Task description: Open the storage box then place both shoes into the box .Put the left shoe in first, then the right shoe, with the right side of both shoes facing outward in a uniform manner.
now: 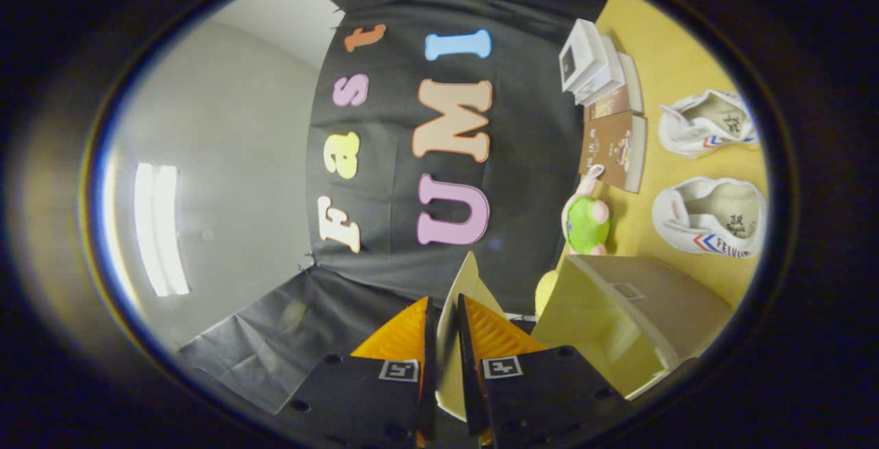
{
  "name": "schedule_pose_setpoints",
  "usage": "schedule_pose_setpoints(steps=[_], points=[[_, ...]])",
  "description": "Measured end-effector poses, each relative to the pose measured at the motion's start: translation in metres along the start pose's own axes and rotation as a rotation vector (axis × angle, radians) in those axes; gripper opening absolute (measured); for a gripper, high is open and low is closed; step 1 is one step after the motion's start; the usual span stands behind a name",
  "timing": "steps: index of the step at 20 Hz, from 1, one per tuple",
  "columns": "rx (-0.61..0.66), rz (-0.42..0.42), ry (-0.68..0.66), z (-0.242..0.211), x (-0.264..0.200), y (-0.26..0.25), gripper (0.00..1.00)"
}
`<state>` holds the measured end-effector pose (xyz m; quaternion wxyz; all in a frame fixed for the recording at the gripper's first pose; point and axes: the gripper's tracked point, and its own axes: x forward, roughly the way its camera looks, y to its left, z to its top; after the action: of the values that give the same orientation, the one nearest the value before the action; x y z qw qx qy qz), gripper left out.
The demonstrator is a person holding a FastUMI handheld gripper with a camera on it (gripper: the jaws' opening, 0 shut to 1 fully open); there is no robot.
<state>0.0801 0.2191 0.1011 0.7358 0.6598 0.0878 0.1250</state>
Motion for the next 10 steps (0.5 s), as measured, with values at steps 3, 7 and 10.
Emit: schedule_pose_setpoints(steps=[3,7,10], points=[[-0.114,0.03,0.088,-0.037,0.015,0.037,0.2],[-0.17,0.089,0.207,-0.1,0.031,0.073,0.26],[-0.197,0.11,0.301,-0.152,0.033,0.081,0.27]])
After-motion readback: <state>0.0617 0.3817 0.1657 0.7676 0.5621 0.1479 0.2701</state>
